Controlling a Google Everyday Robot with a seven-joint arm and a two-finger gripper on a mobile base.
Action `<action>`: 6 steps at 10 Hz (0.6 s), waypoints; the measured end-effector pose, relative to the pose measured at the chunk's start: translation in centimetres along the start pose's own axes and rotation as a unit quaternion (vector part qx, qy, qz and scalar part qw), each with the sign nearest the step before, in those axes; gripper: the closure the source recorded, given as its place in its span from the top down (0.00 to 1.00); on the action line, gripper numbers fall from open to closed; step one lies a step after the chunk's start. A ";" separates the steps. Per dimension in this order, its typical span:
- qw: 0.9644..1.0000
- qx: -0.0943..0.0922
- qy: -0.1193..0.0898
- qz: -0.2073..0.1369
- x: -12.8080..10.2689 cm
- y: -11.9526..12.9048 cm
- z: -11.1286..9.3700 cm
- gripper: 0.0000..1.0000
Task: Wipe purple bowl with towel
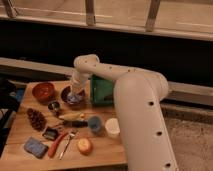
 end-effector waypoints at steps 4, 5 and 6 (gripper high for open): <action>0.999 0.009 -0.032 -0.005 -6.5 0.7 1.0 0.00; 0.999 0.008 -0.034 -0.008 -7.0 0.5 1.0 0.00; 0.999 0.007 -0.033 -0.012 -6.9 0.5 0.9 0.00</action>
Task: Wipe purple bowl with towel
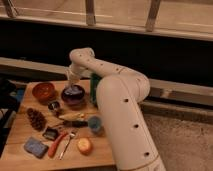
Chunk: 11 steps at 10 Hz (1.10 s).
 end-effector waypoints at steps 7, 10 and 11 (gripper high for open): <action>0.998 0.001 0.038 -0.040 7.1 3.2 -1.3 0.00; 0.999 0.027 0.038 -0.022 6.6 1.6 -1.5 0.00; 0.999 0.038 0.035 -0.008 5.4 0.0 -1.6 0.00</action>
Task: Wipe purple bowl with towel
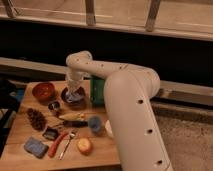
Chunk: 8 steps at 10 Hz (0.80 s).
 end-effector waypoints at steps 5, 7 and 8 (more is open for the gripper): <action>1.000 -0.001 -0.010 0.001 -3.7 -1.2 -0.1 0.00; 1.000 -0.021 -0.010 -0.010 -2.6 0.7 -0.1 0.00; 0.999 -0.032 -0.009 -0.018 -1.4 2.2 -0.2 0.00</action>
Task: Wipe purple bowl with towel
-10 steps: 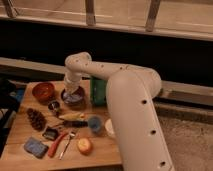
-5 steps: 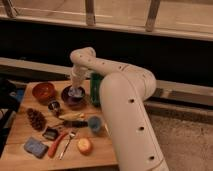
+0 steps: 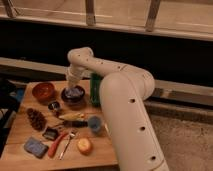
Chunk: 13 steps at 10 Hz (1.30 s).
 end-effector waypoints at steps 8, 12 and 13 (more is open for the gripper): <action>1.000 0.006 -0.004 0.025 1.3 -1.1 -1.1 0.00; 1.000 -0.018 -0.007 -0.004 -1.9 2.0 0.7 0.00; 1.000 -0.023 -0.004 -0.009 -1.6 2.7 1.0 0.00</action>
